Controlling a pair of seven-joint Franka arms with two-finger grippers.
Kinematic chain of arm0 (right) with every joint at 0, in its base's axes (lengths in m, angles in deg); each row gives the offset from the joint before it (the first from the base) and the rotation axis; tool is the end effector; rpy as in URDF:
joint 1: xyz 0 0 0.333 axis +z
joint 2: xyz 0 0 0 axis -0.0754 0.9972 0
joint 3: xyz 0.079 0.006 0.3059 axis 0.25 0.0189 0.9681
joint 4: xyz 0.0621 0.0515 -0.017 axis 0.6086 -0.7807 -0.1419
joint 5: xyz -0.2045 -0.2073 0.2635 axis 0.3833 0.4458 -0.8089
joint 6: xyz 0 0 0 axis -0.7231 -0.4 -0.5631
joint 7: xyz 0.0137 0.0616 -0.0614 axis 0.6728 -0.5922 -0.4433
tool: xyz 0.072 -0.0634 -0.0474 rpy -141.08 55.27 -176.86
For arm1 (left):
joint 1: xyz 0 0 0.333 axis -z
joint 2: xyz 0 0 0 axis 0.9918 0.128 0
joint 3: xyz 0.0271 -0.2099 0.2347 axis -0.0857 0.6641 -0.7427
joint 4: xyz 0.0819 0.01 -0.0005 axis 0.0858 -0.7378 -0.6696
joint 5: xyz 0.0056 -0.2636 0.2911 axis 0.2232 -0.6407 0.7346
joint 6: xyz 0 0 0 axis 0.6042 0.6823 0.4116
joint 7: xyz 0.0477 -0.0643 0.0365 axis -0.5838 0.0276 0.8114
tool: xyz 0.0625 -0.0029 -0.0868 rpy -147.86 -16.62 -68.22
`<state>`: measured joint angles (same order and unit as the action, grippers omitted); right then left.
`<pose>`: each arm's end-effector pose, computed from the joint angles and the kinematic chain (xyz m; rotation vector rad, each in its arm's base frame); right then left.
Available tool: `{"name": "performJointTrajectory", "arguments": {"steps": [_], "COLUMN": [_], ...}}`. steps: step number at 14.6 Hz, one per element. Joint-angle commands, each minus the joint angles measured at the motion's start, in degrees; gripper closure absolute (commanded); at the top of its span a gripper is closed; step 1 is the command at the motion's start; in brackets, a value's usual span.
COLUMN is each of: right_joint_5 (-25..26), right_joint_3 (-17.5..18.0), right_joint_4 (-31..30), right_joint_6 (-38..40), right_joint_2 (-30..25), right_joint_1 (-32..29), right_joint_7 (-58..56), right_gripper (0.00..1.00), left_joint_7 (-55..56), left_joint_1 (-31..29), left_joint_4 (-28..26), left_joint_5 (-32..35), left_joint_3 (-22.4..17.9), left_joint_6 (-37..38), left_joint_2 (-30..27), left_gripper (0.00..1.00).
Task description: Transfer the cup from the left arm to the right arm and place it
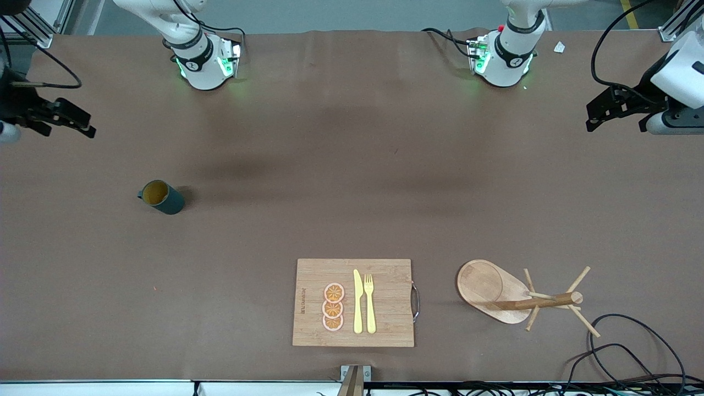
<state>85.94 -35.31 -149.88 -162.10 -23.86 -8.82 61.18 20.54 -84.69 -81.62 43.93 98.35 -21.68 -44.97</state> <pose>0.5031 -0.0450 0.6108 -3.1137 0.1118 0.0129 0.5260 -0.0643 0.6475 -3.1199 0.0594 0.0427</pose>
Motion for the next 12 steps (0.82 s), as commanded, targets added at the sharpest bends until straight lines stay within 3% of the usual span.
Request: {"name": "performJointTrajectory", "arguments": {"steps": [1,12], "right_joint_5": [-0.8,-1.4], "right_joint_3": [0.7,1.1], "right_joint_4": [2.0,4.3], "right_joint_6": [1.1,1.9], "right_joint_2": [0.9,1.0], "right_joint_1": [-0.8,1.7], "right_joint_7": [-1.0,-0.3], "right_gripper": [0.00,0.00], "left_joint_7": [-0.6,-0.6], "left_joint_1": [0.1,0.1], "left_joint_4": [0.6,4.1], "left_joint_5": [0.1,0.9], "left_joint_3": [0.3,0.5], "left_joint_6": [1.1,1.0], "left_joint_2": [0.5,2.1], "left_gripper": [0.00,0.00]}}
